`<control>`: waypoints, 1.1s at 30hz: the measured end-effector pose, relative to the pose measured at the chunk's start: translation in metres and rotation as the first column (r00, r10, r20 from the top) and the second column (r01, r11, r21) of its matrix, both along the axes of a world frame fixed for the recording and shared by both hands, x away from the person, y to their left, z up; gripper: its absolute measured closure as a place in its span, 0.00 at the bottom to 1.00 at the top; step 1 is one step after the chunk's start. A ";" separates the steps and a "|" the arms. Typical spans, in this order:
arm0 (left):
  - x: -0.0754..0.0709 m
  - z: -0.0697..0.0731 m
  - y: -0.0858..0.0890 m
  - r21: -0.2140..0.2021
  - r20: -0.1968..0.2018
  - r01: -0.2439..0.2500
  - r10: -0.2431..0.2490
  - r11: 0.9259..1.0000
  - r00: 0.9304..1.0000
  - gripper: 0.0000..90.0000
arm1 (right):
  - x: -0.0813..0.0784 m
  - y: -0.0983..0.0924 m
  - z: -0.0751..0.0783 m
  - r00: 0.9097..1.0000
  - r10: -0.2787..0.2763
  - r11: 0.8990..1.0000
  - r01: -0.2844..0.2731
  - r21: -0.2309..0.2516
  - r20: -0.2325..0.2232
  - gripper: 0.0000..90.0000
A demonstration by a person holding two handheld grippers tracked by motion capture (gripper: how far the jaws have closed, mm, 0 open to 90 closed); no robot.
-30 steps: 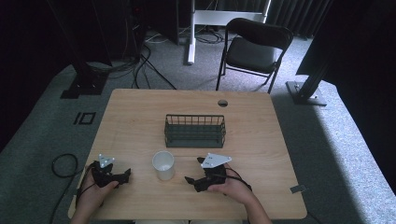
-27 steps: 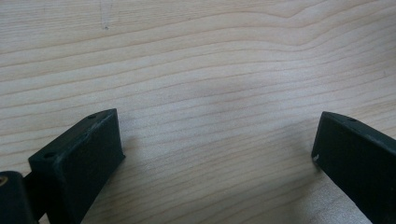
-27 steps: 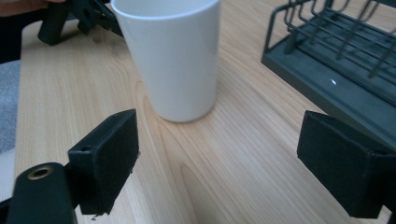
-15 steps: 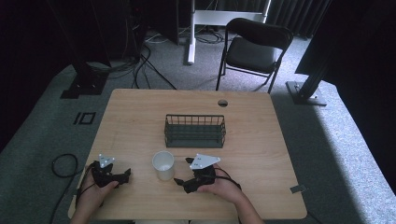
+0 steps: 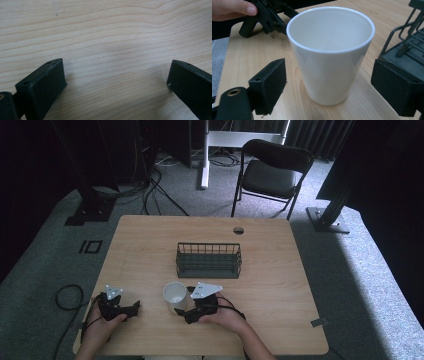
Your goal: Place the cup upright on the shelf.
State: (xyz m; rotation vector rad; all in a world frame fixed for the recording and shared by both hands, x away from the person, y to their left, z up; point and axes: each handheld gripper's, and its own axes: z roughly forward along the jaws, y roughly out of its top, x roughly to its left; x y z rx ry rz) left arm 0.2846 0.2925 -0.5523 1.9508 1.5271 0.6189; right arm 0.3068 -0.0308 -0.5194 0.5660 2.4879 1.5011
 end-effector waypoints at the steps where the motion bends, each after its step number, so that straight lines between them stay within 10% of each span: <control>1: 0.000 0.000 0.000 0.000 0.000 0.000 0.000 1.000 1.000 0.02 | 0.001 0.002 0.000 1.000 -0.001 1.000 0.001 0.001 0.006 0.15; 33: 0.000 0.000 0.000 0.000 0.000 0.000 0.000 1.000 1.000 0.02 | 0.008 0.022 0.010 0.997 -0.035 0.998 0.032 0.052 0.062 0.22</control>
